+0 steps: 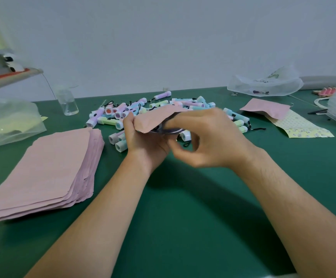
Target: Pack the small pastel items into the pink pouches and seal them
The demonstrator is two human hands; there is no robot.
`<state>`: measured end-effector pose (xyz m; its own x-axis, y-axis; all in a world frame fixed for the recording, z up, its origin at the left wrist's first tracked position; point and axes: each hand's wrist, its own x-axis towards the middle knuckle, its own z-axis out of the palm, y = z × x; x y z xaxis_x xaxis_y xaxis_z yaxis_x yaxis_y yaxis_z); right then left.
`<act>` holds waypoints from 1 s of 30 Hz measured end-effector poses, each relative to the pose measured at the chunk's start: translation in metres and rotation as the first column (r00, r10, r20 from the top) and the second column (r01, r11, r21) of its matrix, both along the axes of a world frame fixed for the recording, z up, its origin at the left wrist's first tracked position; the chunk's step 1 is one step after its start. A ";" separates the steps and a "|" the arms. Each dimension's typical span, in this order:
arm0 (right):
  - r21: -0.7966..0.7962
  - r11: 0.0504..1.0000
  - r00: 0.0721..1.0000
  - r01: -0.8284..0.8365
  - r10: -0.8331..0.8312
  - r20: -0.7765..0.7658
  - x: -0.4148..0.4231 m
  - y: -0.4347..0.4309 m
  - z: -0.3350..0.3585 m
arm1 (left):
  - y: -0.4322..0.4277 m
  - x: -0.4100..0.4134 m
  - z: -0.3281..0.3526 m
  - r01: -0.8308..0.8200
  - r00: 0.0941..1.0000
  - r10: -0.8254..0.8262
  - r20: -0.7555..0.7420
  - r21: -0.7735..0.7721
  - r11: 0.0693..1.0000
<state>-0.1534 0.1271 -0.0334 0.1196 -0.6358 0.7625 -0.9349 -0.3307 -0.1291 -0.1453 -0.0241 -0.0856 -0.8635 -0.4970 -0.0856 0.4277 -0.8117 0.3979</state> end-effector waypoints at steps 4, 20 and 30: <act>-0.180 0.912 0.930 0.368 -0.365 0.049 -0.046 0.022 0.004 | -0.029 0.021 0.003 0.191 0.981 -0.190 0.035 -0.061 0.980; -0.270 0.892 0.827 0.363 -0.176 0.533 -0.082 0.012 -0.003 | -0.039 0.031 0.007 0.598 0.753 -0.344 0.561 -0.364 0.714; -0.243 0.893 0.396 0.378 0.081 0.915 -0.092 0.012 0.001 | -0.048 0.020 0.001 0.059 0.932 0.164 0.323 -0.581 0.811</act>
<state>-0.2450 0.1396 -0.0328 -0.8311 -0.2209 0.5103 -0.3875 -0.4280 -0.8165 -0.1253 -0.0724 -0.0842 -0.8035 -0.5928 -0.0539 0.2087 -0.3653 0.9072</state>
